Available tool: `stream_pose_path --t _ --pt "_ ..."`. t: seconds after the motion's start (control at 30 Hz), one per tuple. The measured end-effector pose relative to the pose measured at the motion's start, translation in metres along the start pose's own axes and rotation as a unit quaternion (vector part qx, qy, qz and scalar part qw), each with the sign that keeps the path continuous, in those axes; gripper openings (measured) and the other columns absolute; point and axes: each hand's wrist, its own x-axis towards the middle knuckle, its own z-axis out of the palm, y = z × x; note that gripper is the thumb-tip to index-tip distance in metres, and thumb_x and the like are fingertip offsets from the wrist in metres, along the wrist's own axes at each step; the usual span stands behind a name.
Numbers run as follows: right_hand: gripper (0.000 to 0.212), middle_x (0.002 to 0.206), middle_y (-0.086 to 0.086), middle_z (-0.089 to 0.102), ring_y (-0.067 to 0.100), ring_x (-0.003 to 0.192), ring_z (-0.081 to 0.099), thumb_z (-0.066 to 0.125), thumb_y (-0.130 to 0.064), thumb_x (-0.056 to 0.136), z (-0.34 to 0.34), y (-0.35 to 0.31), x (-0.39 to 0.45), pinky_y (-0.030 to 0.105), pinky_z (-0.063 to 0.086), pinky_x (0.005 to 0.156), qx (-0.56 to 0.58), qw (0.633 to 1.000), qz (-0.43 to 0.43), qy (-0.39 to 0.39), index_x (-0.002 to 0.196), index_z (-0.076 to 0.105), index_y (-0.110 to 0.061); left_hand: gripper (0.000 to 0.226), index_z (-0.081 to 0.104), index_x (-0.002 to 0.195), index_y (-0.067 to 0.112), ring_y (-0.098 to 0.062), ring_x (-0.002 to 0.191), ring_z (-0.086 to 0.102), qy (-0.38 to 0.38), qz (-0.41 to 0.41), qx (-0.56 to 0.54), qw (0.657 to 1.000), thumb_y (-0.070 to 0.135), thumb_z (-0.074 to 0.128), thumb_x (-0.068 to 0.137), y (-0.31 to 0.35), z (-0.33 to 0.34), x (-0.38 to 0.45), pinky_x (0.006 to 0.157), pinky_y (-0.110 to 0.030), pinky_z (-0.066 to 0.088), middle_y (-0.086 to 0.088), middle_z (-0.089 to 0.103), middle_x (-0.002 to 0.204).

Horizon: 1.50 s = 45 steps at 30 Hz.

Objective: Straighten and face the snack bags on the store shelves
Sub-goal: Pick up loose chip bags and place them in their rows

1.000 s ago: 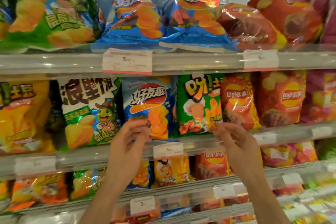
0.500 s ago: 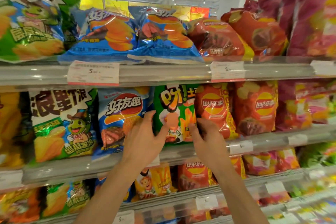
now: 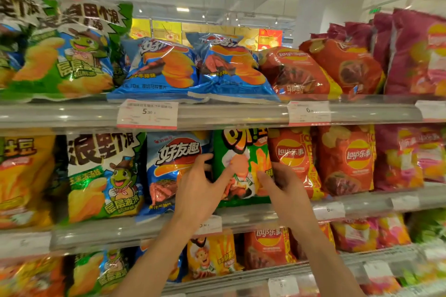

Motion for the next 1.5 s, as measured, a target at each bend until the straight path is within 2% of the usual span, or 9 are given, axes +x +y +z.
stream_pose_path --t 0.17,0.27,0.4,0.5,0.6,0.93,1.1,1.23,1.5 --pt "0.046 0.103 -0.014 0.073 -0.011 0.086 0.066 0.068 -0.056 0.086 -0.011 -0.011 -0.007 0.009 0.052 0.072 0.022 0.998 0.036 -0.044 0.125 0.064 -0.031 0.074 0.055 0.138 0.021 0.0 0.073 0.064 -0.028 -0.031 -0.061 0.997 0.067 0.066 0.081 -0.005 -0.009 -0.005 0.067 -0.023 0.055 0.017 0.064 0.093" --pt "0.062 0.118 -0.019 0.069 -0.005 0.106 0.065 0.066 -0.077 0.077 -0.012 -0.013 -0.013 0.027 0.053 0.096 0.036 0.992 0.075 -0.093 0.127 0.062 -0.04 0.063 0.057 0.134 0.025 0.002 0.077 0.062 -0.055 -0.036 -0.106 0.992 0.058 0.071 0.082 -0.013 -0.013 -0.014 0.066 -0.02 0.053 0.011 0.065 0.097" --pt "0.03 0.096 -0.032 0.073 -0.014 0.089 0.067 0.062 -0.052 0.091 -0.011 -0.012 -0.025 0.011 0.052 0.07 0.069 0.979 0.112 -0.154 0.118 0.064 -0.039 0.058 0.057 0.129 0.033 0.002 0.088 0.062 -0.074 -0.032 -0.121 0.989 0.06 0.073 0.079 -0.022 -0.016 -0.026 0.077 -0.024 0.056 0.016 0.065 0.103" --pt "0.051 0.11 -0.024 0.073 -0.002 0.104 0.067 0.064 -0.066 0.075 -0.012 -0.006 -0.033 0.028 0.053 0.089 0.052 0.974 0.123 -0.183 0.121 0.066 -0.043 0.038 0.055 0.112 0.041 0.008 0.094 0.062 -0.089 -0.04 -0.137 0.986 0.051 0.075 0.083 -0.024 -0.019 -0.034 0.078 -0.013 0.051 0.019 0.066 0.106" --pt "0.056 0.112 -0.027 0.072 -0.001 0.111 0.063 0.064 -0.069 0.07 -0.009 -0.006 -0.037 0.036 0.049 0.1 0.035 0.973 0.121 -0.194 0.122 0.065 -0.046 0.046 0.053 0.11 0.037 0.007 0.092 0.065 -0.094 -0.066 -0.171 0.979 0.053 0.076 0.074 -0.027 -0.025 -0.037 0.077 -0.012 0.051 0.015 0.068 0.107" --pt "0.05 0.117 -0.023 0.071 -0.004 0.112 0.064 0.062 -0.066 0.081 0.039 -0.029 -0.065 0.03 0.048 0.1 0.038 0.976 0.086 -0.196 0.125 0.063 -0.042 0.057 0.055 0.124 0.034 0.005 0.098 0.066 -0.084 -0.085 -0.196 0.973 0.055 0.072 0.074 -0.058 -0.074 -0.06 0.08 -0.011 0.049 0.024 0.07 0.107" --pt "0.069 0.117 -0.025 0.071 0.002 0.114 0.064 0.063 -0.083 0.068 0.082 -0.054 -0.089 0.041 0.048 0.107 0.018 0.974 0.105 -0.2 0.128 0.06 -0.048 0.048 0.052 0.127 0.034 0.012 0.098 0.062 -0.087 -0.088 -0.193 0.973 0.043 0.074 0.085 -0.081 -0.125 -0.07 0.076 -0.007 0.049 0.023 0.066 0.11" --pt "0.088 0.119 -0.021 0.069 0.006 0.112 0.064 0.063 -0.079 0.06 0.132 -0.084 -0.116 0.037 0.054 0.098 0.002 0.978 0.113 -0.176 0.138 0.056 -0.04 0.059 0.052 0.127 0.041 0.015 0.1 0.061 -0.101 -0.082 -0.197 0.972 0.06 0.071 0.075 -0.11 -0.184 -0.08 0.079 -0.012 0.052 0.034 0.065 0.109" --pt "0.074 0.12 -0.028 0.059 0.004 0.114 0.059 0.066 -0.077 0.057 0.264 -0.127 -0.178 0.036 0.048 0.104 0.008 0.972 0.134 -0.192 0.123 0.05 -0.048 0.071 0.049 0.131 0.045 0.015 0.098 0.063 -0.112 -0.109 -0.165 0.974 0.07 0.07 0.068 -0.194 -0.313 -0.101 0.085 -0.022 0.057 0.034 0.067 0.109"
